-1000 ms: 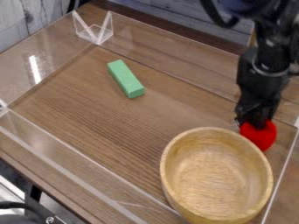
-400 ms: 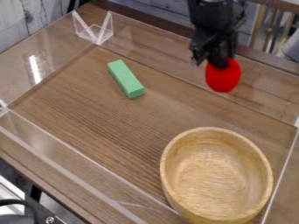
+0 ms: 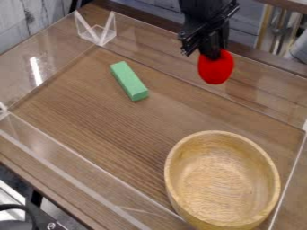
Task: Move the red fruit to the left
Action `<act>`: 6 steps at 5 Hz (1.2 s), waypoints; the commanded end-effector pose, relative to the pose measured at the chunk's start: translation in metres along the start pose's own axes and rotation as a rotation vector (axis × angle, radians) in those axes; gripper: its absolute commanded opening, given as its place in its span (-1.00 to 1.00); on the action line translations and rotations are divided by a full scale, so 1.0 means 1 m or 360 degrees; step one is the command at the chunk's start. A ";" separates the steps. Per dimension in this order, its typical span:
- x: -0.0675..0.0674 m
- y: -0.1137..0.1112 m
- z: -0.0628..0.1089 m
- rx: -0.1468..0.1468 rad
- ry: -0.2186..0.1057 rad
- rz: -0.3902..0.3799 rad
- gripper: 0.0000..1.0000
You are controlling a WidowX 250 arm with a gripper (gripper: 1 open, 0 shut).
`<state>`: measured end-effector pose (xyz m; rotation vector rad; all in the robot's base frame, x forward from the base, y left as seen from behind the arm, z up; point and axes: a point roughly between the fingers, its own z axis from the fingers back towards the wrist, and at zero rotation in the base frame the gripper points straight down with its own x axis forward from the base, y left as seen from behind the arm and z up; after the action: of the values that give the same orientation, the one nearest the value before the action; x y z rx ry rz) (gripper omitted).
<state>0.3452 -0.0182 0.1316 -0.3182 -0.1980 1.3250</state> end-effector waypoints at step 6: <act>0.038 0.007 -0.047 -0.0063 -0.0217 0.0055 1.00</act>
<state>0.3581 0.0168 0.0698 -0.2379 -0.2964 1.3883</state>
